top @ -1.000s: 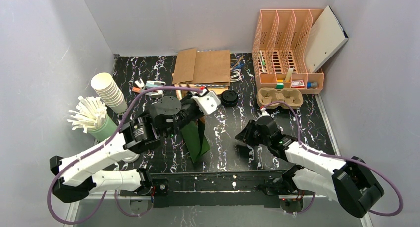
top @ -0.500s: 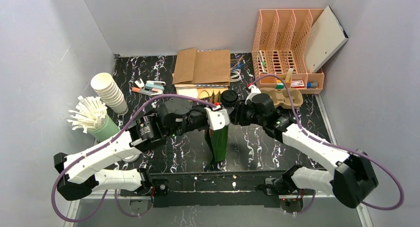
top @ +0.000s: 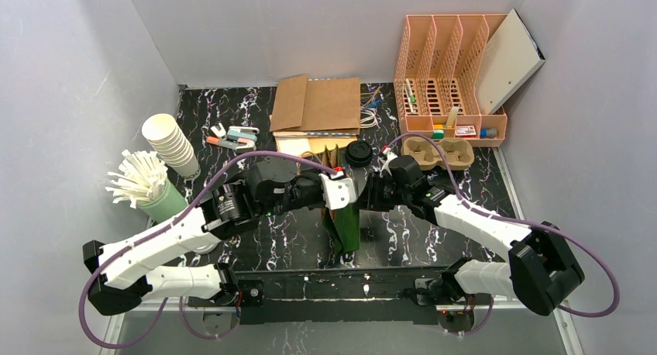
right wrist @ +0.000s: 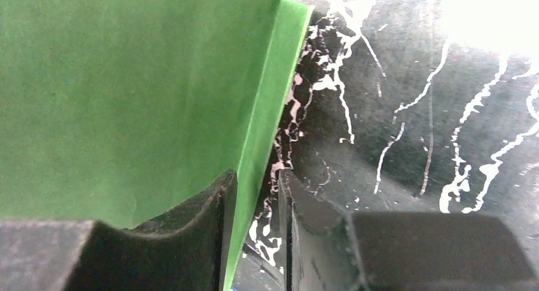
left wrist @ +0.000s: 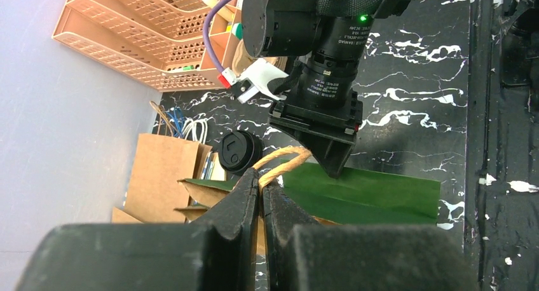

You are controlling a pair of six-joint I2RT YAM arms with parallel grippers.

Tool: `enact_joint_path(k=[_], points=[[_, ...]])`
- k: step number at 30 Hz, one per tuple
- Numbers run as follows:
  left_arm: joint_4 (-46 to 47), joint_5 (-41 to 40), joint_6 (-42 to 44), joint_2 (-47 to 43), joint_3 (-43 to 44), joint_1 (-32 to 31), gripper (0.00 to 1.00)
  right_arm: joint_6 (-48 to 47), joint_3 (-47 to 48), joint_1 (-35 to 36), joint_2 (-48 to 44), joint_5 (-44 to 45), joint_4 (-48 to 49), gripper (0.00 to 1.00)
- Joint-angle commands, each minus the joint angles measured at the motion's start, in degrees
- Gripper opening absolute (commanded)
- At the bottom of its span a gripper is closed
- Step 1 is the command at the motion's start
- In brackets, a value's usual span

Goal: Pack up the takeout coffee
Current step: Open the takeout bag.

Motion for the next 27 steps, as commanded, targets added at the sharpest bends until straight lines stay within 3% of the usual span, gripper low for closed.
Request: enact_joint_path(k=[1, 8, 12, 14, 22, 25, 27], points=[[0.0, 0.8, -0.3, -2.1, -0.9, 0.2, 0.0, 1.0, 0.3, -0.3, 1.4, -4.5, 4.0, 0.34], [-0.1, 0.1, -0.6, -2.8, -1.2, 0.2, 0.0, 2.6, -1.1, -0.4, 1.9, -5.7, 4.4, 0.24], [-0.3, -0.7, -0.6, -3.1, -1.2, 0.2, 0.0, 3.0, -1.4, -0.4, 1.1, -6.1, 4.4, 0.39], [-0.6, -0.9, -0.5, -3.2, -1.2, 0.2, 0.0, 3.3, -1.8, -0.4, 0.4, -6.4, 4.4, 0.41], [-0.8, -1.0, -0.3, -3.7, -1.4, 0.2, 0.0, 4.4, -3.1, -0.4, -1.4, -6.5, 5.5, 0.24], [-1.0, -1.0, -0.3, -3.8, -1.3, 0.2, 0.0, 4.5, -2.7, -0.3, -1.9, -6.9, 5.5, 0.36], [-1.1, -0.9, -0.4, -3.8, -1.4, 0.2, 0.0, 4.6, -2.6, -0.4, -2.2, -7.2, 5.4, 0.36]])
